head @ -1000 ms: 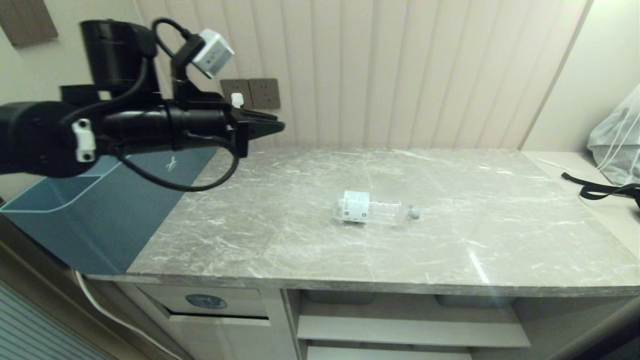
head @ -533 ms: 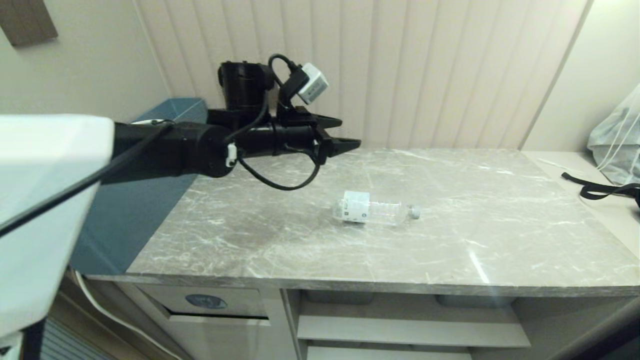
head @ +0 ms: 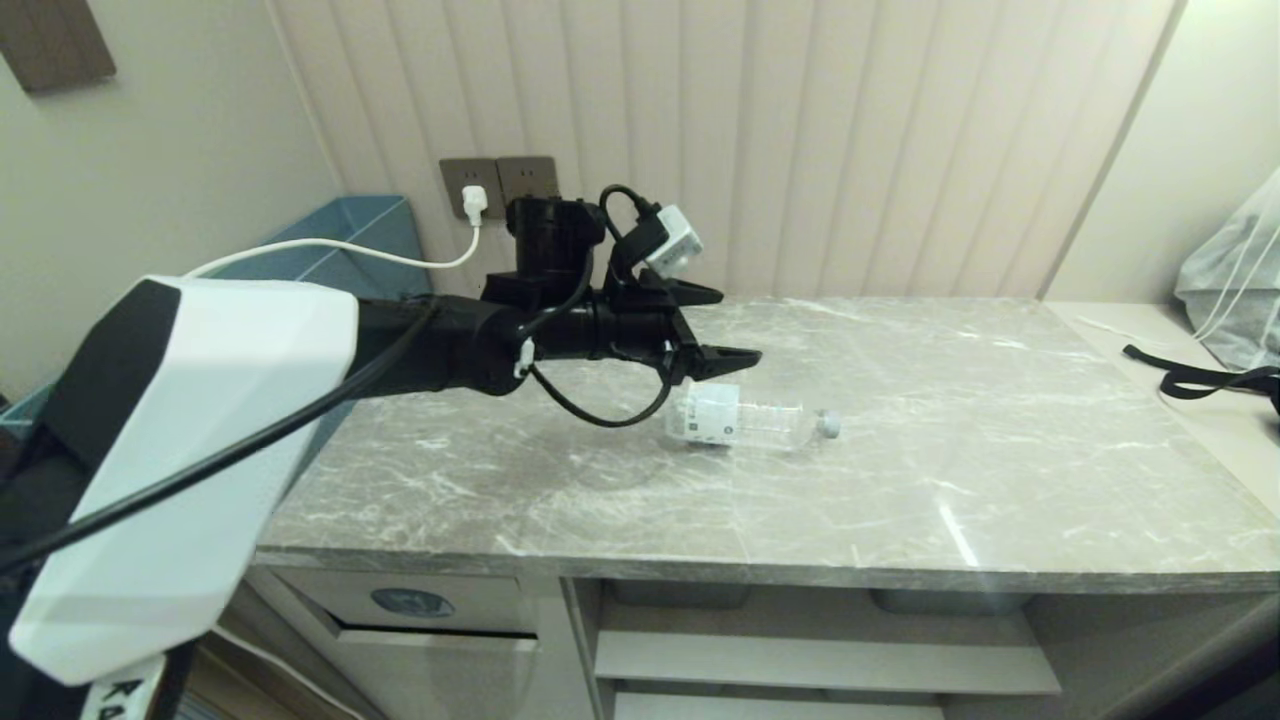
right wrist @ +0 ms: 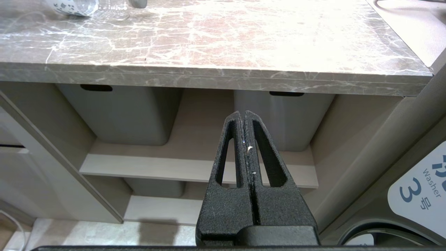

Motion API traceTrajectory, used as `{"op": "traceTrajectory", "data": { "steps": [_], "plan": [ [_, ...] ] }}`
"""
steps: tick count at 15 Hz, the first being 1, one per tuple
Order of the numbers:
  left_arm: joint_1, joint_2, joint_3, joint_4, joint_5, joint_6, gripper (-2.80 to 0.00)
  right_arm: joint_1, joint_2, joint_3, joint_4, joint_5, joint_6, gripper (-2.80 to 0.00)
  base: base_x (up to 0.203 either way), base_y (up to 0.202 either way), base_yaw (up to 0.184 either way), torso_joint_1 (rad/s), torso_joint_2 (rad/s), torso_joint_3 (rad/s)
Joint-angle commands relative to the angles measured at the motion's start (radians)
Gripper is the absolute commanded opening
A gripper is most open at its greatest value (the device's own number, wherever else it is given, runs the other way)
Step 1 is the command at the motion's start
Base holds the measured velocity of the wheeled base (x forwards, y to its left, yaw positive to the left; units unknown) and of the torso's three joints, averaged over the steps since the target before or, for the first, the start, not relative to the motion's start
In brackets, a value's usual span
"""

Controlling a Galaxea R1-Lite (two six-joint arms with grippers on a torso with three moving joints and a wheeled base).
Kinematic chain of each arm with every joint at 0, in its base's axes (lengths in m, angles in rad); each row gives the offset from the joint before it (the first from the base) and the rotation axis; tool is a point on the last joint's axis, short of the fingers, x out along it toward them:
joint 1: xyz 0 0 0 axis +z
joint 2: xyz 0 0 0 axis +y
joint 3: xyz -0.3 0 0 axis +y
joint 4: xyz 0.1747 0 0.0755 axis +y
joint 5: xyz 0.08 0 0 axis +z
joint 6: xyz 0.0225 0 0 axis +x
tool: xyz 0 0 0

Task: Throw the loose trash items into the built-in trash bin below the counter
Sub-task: Pick up the garbage

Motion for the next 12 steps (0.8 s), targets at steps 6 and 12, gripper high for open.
{"op": "traceTrajectory", "data": {
  "steps": [6,12],
  "plan": [
    [0.038,0.029,-0.001,0.086,-0.136,-0.001,0.0,0.0,0.0,0.0,0.0,0.0,0.0,-2.8,0.0,0.0,0.0,0.0,0.0,0.0],
    [0.059,0.056,-0.009,0.15,-0.241,-0.019,0.0,0.0,0.0,0.0,0.0,0.0,-0.003,-2.8,0.0,0.0,0.0,0.0,0.0,0.0]
  ]
}}
